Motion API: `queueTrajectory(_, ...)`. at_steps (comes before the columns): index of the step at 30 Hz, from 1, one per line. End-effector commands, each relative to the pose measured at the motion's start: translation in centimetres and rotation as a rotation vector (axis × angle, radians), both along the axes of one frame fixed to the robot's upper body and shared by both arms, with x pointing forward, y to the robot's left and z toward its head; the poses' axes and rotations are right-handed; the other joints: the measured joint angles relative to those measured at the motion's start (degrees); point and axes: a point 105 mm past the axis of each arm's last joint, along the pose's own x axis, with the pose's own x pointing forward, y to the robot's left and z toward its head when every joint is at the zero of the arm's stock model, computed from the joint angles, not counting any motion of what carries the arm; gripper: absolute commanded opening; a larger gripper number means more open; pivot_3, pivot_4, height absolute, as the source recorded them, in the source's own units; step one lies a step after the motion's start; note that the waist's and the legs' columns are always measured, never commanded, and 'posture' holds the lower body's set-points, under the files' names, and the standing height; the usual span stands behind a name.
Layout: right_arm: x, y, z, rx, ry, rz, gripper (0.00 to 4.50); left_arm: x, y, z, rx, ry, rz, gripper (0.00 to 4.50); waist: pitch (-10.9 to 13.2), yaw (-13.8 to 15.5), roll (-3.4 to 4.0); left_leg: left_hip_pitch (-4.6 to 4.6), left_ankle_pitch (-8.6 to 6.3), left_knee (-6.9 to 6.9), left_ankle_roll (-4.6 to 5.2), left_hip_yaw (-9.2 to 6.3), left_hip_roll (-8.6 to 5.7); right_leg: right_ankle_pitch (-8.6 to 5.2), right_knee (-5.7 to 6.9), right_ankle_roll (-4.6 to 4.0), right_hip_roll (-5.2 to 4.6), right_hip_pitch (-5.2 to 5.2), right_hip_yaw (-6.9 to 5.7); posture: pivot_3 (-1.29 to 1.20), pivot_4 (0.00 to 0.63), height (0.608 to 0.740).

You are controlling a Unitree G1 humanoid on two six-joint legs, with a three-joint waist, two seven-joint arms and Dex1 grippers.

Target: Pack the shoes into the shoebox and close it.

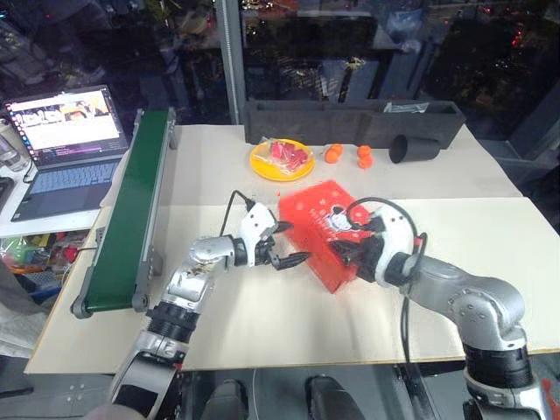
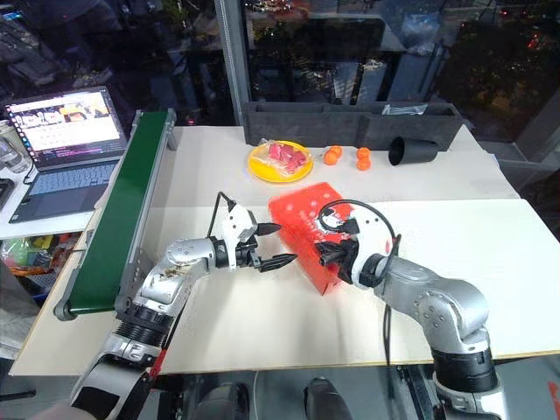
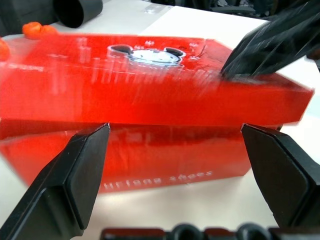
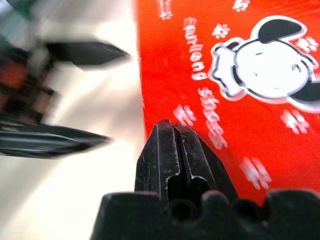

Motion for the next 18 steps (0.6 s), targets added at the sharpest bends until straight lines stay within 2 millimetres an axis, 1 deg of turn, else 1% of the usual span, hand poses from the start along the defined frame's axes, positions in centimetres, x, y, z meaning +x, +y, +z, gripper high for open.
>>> queueTrajectory(1, 1.4, 0.7, 1.0, -0.001, -0.038, 0.012, 0.02, -0.1, 0.4, 2.1, -0.043, -0.054, 0.021, 4.5, 0.0, 0.1, 0.0, 0.0, 0.0, 0.0, 0.0, 0.0, 0.0, 0.0, 0.0, 0.0, 0.0, -0.01, 0.01, 0.0, 0.15, 0.713)
queueTrajectory(5, 2.8, 1.0, 1.1, 0.001, -0.035, 0.003, 0.02, -0.4, 0.9, 2.1, -0.044, -0.048, 0.043, 4.5, 0.0, 0.2, 0.0, 0.01, 0.0, 0.0, 0.0, -0.02, 0.01, 0.0, 0.01, 0.0, 0.01, 0.0, -0.02, 0.0, 0.15, 0.713)
queueTrajectory(7, 3.3, 0.9, 0.8, -0.007, -0.025, -0.004, 0.02, -0.4, 0.9, 2.0, -0.043, -0.046, 0.048, 4.5, 0.0, 0.5, 0.0, 0.0, 0.0, 0.0, 0.0, -0.02, 0.0, 0.0, 0.01, 0.0, 0.01, 0.0, -0.03, 0.0, 0.15, 0.713)
queueTrajectory(11, 3.5, 0.9, -0.1, -0.011, 0.014, -0.004, 0.02, -0.5, 0.9, 2.1, -0.041, -0.048, 0.053, 4.5, 0.0, 0.9, 0.0, -0.01, 0.0, 0.03, 0.0, -0.03, -0.01, 0.0, 0.01, 0.0, -0.02, 0.02, -0.06, 0.0, 0.15, 0.713)
queueTrajectory(13, 3.0, 1.3, -0.4, 0.017, 0.033, 0.024, 0.02, -0.6, 1.1, 2.0, -0.036, -0.054, 0.06, 4.5, 0.0, 0.8, -0.01, 0.02, 0.0, 0.04, 0.0, -0.03, -0.02, 0.0, 0.01, 0.0, -0.03, 0.05, -0.06, 0.0, 0.15, 0.713)
queueTrajectory(16, 2.4, 2.1, 0.7, 0.099, 0.003, 0.058, 0.02, 0.0, 1.7, 1.8, -0.03, -0.075, 0.111, 4.5, 0.0, 0.7, -0.01, 0.03, 0.0, 0.04, 0.0, -0.04, -0.01, 0.0, 0.04, 0.0, -0.01, 0.05, -0.06, 0.0, 0.15, 0.713)
queueTrajectory(18, 2.8, 1.2, 1.9, 0.108, -0.072, 0.013, 0.02, 0.9, 2.4, 2.0, -0.05, -0.081, 0.186, 4.5, 0.0, 0.5, -0.01, 0.03, 0.0, 0.03, 0.0, -0.04, -0.01, 0.0, 0.05, 0.0, -0.01, 0.04, -0.05, 0.0, 0.15, 0.713)
